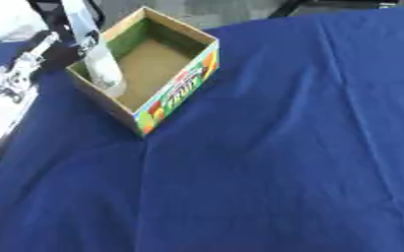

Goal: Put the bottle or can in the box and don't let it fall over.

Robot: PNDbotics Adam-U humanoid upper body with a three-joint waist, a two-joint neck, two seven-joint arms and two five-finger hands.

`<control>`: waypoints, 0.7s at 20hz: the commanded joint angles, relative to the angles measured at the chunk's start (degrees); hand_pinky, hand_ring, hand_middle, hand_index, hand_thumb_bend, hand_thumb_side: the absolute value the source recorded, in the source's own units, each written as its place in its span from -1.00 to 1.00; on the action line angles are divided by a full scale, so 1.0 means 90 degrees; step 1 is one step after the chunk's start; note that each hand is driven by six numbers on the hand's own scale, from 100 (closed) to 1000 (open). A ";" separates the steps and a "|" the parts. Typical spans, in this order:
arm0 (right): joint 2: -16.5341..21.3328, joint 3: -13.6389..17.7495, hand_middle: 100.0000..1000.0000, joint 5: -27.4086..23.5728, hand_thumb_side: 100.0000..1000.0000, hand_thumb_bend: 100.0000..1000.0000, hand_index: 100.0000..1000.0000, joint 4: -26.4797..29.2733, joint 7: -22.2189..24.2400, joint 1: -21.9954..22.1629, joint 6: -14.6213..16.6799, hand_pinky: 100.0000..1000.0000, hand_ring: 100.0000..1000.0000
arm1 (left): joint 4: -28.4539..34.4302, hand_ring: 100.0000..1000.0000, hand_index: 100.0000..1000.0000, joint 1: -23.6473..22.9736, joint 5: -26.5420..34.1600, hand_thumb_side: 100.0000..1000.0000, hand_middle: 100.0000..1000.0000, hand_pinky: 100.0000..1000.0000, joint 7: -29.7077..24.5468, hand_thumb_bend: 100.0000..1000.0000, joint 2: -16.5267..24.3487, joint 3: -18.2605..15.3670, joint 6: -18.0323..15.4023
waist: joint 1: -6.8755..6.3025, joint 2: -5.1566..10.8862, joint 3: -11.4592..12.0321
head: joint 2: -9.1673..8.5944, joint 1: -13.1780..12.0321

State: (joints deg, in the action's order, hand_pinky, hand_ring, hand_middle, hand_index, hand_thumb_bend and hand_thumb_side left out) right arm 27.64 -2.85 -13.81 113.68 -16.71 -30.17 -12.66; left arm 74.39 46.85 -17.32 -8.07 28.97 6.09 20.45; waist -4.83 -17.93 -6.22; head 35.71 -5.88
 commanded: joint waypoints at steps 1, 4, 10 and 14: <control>0.0204 0.0064 1.00 0.0004 -0.18 -1.00 0.91 0.0102 -0.0030 -0.0045 -0.0008 1.00 0.88 | 0.0411 1.00 0.96 -0.0024 0.0017 0.52 1.00 1.00 -0.0001 -0.67 0.0304 -0.0117 0.0046 | 0.0024 0.0217 0.0025 | 0.0019 0.0040; 0.0217 0.0073 1.00 0.0009 -0.18 -1.00 0.91 0.0102 -0.0037 -0.0037 -0.0007 1.00 0.88 | 0.0799 1.00 0.95 -0.0198 0.0053 0.48 1.00 1.00 -0.0046 -0.66 0.0419 -0.0123 0.0025 | 0.0022 0.0215 0.0039 | 0.0019 0.0054; 0.0240 0.0108 1.00 0.0018 -0.18 -1.00 0.91 0.0102 -0.0081 -0.0015 0.0007 1.00 0.88 | 0.1828 1.00 0.94 -0.0844 0.0147 0.39 1.00 1.00 -0.0074 -0.75 0.0638 -0.0195 0.0034 | 0.0019 0.0212 0.0097 | 0.0036 0.0124; 0.0264 0.0147 1.00 0.0022 -0.18 -1.00 0.91 0.0102 -0.0128 0.0019 0.0018 1.00 0.88 | 0.2601 1.00 0.94 -0.1449 0.0250 0.41 1.00 1.00 -0.0021 -0.81 0.0698 -0.0284 0.0104 | 0.0036 0.0219 0.0155 | 0.0033 0.0166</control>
State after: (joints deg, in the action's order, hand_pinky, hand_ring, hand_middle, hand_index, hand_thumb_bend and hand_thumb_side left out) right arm 28.43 -2.16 -13.81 113.68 -17.58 -29.62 -12.58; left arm 94.93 33.42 -15.58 -8.42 32.87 4.59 21.15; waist -4.78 -17.79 -4.82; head 35.76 -4.55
